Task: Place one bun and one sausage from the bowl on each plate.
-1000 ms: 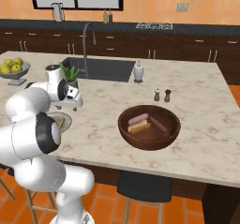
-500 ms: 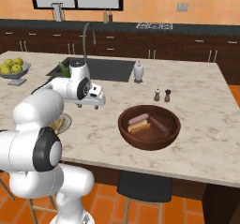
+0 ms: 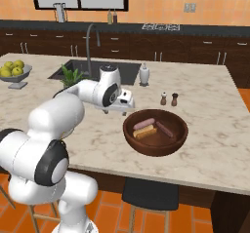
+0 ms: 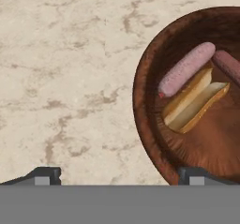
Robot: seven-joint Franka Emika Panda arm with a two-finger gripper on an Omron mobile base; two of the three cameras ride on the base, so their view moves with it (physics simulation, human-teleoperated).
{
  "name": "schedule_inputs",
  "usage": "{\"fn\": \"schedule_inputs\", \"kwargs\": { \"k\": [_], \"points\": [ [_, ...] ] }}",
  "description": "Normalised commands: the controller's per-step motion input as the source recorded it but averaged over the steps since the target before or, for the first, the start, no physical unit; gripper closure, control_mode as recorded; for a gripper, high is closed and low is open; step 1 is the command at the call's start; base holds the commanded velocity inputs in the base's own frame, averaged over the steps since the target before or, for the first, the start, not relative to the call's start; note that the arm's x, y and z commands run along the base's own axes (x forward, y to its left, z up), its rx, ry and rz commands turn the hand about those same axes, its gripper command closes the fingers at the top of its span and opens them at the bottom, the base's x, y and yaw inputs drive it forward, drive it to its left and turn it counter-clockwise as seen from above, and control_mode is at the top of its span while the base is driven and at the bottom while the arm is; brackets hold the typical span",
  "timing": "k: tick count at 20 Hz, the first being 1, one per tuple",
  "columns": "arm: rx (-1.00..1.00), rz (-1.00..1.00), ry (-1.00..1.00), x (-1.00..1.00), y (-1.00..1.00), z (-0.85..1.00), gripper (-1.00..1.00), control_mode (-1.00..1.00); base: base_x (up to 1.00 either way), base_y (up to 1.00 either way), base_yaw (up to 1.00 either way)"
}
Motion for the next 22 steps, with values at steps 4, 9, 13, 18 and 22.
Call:
{"fn": "schedule_inputs", "kwargs": {
  "k": [4,9,13,18,22],
  "points": [
    [0.00,0.00,0.01,0.00,-0.77,0.00,-1.00,-1.00,0.00,0.00,0.00],
    [0.00,0.00,0.00,0.04,-0.75,0.00,-1.00,-1.00,0.00,0.00,0.00],
    [0.00,0.00,0.00,0.05,-0.73,-0.01,-1.00,-1.00,0.00,0.00,0.00],
    [-0.01,0.17,0.00,-0.07,-0.75,-0.09,-1.00,-1.00,0.00,0.00,0.00],
    [0.00,0.41,0.00,0.00,-0.53,-0.24,-1.00,-1.00,0.00,0.00,0.00]
  ]
}}
